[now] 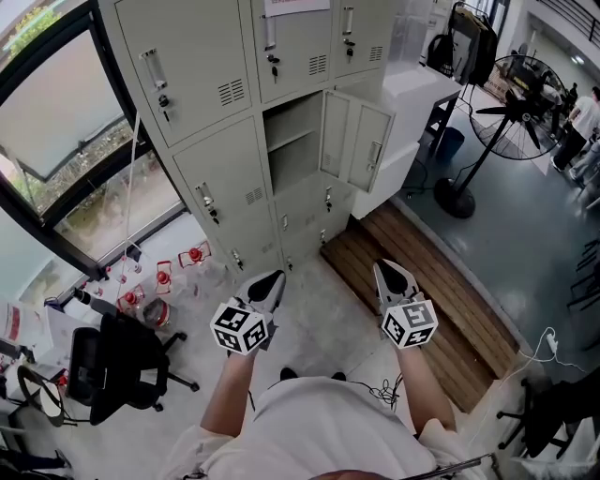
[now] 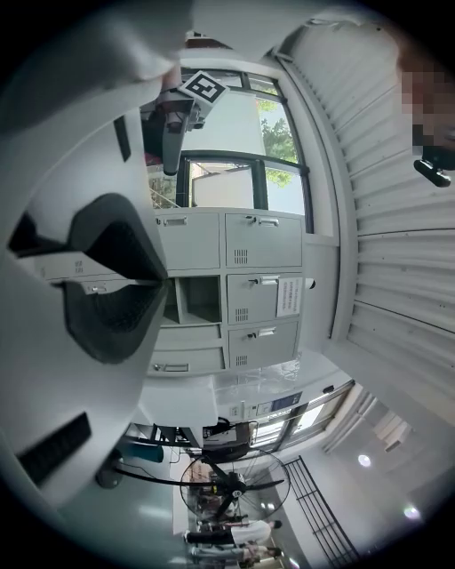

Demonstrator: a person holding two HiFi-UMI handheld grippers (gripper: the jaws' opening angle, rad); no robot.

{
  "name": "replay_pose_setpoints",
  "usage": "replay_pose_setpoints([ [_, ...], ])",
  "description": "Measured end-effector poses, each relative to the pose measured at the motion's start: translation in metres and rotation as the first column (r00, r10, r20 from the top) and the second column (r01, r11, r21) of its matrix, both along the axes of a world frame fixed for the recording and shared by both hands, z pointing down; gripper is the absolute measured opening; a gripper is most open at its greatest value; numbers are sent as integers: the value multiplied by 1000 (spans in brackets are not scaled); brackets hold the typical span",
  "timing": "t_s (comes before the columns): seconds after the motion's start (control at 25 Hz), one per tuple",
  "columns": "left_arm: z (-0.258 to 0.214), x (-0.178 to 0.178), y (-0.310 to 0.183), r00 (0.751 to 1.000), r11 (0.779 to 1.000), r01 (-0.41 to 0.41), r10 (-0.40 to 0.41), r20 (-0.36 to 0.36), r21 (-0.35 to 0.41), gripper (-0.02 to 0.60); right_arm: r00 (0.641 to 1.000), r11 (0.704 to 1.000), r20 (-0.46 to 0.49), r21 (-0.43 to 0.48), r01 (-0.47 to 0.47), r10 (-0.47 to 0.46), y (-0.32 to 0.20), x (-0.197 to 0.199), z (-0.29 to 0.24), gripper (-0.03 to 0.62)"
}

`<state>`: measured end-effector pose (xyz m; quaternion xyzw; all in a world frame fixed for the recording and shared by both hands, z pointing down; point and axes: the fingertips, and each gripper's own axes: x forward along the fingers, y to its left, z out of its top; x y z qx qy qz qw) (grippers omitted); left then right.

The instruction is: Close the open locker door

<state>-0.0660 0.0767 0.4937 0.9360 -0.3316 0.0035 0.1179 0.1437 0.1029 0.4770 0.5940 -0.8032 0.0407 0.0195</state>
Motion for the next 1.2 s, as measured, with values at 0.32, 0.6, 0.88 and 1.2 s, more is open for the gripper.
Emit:
replay_pose_setpoints([
  [0.32,4,-13,-4,1000,1000,-19,18,-6,-8,15,1000,1000,15,6,-13,13,-1,-13,0,15],
  [0.6,10,-24,-8,998,998,-55,55,-6,-18,15,999,1000,29,2,-29,29,-2,-30,3,49],
  [0.88,15,-35,-16,996,995,-94,94,-5,-23,15,996,997,33,-6,-77,77,-1,-38,9,70],
  [1.2,22,-40,-20,992,991,-128,128,2,-33,15,992,993,39,-14,-118,119,0,-38,14,71],
])
